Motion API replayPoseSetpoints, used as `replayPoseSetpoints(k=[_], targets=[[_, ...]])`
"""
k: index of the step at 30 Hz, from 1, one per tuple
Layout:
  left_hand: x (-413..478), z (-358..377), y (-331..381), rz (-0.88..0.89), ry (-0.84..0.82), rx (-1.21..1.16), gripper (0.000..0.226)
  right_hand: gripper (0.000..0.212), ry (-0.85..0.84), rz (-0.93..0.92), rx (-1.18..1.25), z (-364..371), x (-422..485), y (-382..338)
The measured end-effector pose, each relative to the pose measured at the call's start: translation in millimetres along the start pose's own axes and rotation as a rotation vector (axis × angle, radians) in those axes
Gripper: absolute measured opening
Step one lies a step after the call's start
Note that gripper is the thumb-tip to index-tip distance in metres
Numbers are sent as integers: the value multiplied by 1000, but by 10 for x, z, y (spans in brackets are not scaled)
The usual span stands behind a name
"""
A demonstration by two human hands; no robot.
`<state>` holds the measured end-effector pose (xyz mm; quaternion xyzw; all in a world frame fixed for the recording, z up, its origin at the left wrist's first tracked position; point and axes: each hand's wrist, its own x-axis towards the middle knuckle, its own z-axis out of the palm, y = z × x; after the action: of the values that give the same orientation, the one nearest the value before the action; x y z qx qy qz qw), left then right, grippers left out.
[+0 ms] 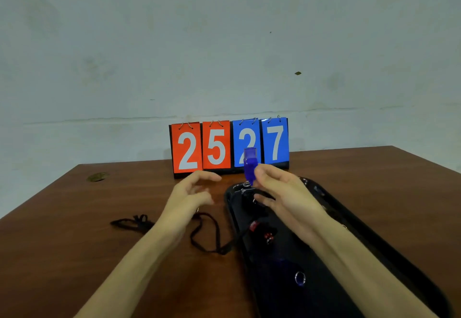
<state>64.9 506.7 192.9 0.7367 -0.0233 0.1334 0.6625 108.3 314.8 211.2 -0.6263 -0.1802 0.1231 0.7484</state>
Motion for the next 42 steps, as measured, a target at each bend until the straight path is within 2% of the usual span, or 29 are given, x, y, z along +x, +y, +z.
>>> replayPoseSetpoints(k=[2,4,7,10,13,15,20,23,27,31,36,39,42], targets=[[-48,149,10,-53,-158,-331,38,36,19,-54,-101,51,-30,36],[-99,293,8,-146,-265,-483,40,21,32,-108,-156,82,-46,50],[-154,384,-32,-179,-275,-375,31,15,50,-143,-227,102,-40,54],[-143,336,-82,-115,-258,-212,23,14,131,-137,-210,80,-6,54],[-139,287,-60,-92,-259,-210,26,27,164,-103,-84,49,23,56],[-153,285,-26,-105,-308,-200,29,26,129,-93,15,55,13,63],[-170,242,-11,-307,-427,-282,31,22,70,-46,217,62,22,57],[-146,190,-29,-378,-448,-208,26,17,77,-3,228,47,40,34],[-141,168,6,-292,-385,-10,12,17,103,12,100,29,49,59],[-153,201,42,-151,-302,211,11,20,144,-19,-68,0,34,76],[-151,252,-16,182,-150,570,9,22,195,-183,-786,-6,43,158],[-182,243,30,221,-104,577,15,22,91,-270,-988,41,12,173],[-152,167,43,258,-68,580,11,22,-126,-245,-1057,57,-1,158]])
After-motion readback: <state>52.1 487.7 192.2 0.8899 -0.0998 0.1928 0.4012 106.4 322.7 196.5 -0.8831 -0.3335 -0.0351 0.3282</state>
